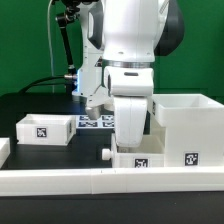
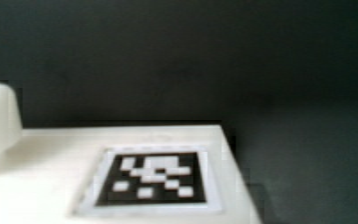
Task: Assemble drawer
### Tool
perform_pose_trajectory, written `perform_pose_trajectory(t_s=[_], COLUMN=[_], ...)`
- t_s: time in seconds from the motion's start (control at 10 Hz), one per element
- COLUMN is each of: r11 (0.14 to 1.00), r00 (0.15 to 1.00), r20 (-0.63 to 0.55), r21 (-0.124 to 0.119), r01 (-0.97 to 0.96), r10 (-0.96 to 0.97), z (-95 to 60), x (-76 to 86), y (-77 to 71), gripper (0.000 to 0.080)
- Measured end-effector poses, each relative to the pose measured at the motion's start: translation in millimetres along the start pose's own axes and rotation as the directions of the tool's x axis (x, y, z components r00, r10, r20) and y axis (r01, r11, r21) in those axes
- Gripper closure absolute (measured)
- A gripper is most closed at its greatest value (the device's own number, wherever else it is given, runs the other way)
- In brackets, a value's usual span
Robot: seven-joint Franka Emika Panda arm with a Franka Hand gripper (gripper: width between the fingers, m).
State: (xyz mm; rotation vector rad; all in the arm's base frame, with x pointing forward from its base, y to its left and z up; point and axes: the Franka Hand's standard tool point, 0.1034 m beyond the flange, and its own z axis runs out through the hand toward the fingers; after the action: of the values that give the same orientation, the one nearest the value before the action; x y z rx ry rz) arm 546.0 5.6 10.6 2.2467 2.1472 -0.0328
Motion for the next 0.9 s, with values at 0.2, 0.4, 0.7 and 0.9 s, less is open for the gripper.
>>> perform_pose_trajectory(t_s=[0.2, 0.4, 0.7, 0.9], r11=[1.000, 1.000, 1.000, 1.000], r00=[1.000, 1.000, 1.000, 1.000], r20=[0.000, 0.000, 0.003, 0.014], r21=[-0.002, -0.001, -0.003, 0.014], r01=[-0.001, -0.002, -0.003, -0.003], r10=[0.001, 0.002, 0.003, 0.003], z=[0.1, 0.3, -13.3, -33.7], x=[-0.5, -1.0, 0.8, -4.5], y=[0.0, -0.1, 3.2, 6.0], gripper=[0.0758, 0.0543, 0.0220, 0.0162])
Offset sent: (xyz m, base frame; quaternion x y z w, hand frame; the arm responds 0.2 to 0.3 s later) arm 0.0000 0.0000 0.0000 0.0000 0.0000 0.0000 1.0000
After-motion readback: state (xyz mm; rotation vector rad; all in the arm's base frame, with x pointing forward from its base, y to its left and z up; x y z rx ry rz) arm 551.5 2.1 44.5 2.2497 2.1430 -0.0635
